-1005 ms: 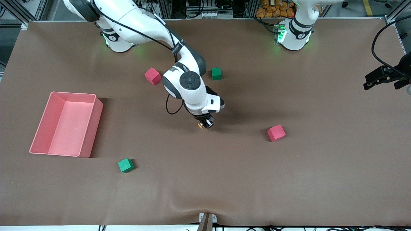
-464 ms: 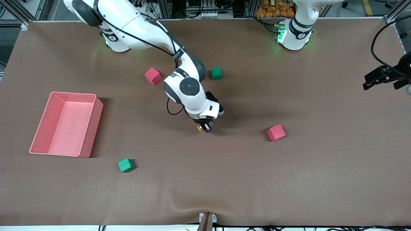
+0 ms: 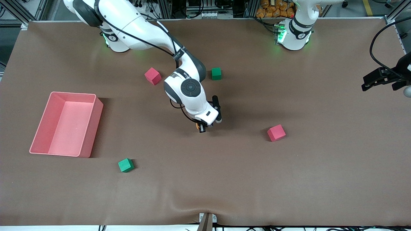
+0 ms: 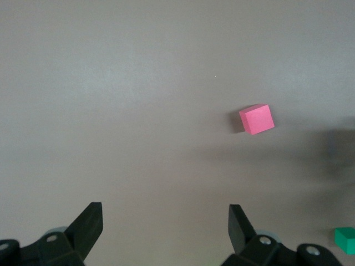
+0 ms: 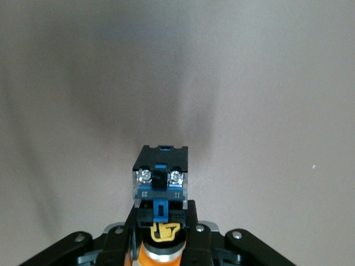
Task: Place and upright button with both arms
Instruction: 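Lower the switch onto the table with the right gripper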
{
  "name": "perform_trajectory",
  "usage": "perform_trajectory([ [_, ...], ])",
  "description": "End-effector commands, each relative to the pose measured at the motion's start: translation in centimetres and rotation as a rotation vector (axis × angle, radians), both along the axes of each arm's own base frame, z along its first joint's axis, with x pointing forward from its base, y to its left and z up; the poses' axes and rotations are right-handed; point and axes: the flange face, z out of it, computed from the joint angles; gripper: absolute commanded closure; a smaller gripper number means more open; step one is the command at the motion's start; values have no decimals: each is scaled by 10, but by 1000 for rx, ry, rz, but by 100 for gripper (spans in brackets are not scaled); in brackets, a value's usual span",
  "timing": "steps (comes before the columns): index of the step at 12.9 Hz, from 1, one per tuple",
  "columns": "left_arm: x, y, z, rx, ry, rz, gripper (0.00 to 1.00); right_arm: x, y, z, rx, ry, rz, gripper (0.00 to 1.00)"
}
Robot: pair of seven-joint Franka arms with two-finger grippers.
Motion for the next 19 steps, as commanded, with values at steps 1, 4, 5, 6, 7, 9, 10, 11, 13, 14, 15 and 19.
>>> perform_trajectory([
  [1,4,-4,-3,-15,11,-29,0,3,-1,-15,-18,14,-59,98],
  [4,5,-8,-7,-15,19,-35,0,7,-8,-32,-29,23,-124,98],
  [5,6,-8,-8,-15,22,-34,0,13,-10,-33,-31,18,-131,98],
  [6,6,-9,-9,-15,23,-35,0,15,-11,-37,-32,16,-134,97],
  [7,6,-9,-9,-15,24,-35,0,15,-11,-43,-33,18,-135,97],
  [9,7,-9,-10,-15,25,-29,0,18,-6,-45,-27,13,-135,96],
  [10,7,-9,-10,-15,25,-29,0,17,-3,-45,-25,11,-132,96],
  [11,7,-9,-10,-15,23,-30,0,16,2,-41,-18,3,-126,95],
  [13,7,-9,-10,-15,23,-29,0,16,3,-40,-17,1,-122,94],
  [14,7,-8,-10,-15,23,-27,0,16,3,-40,-22,-2,-118,91],
  [15,7,-9,-9,-15,22,-29,0,15,5,-40,-33,-16,-101,69],
  [19,7,-9,-8,-15,20,-27,0,8,11,-39,-51,-25,-70,0],
])
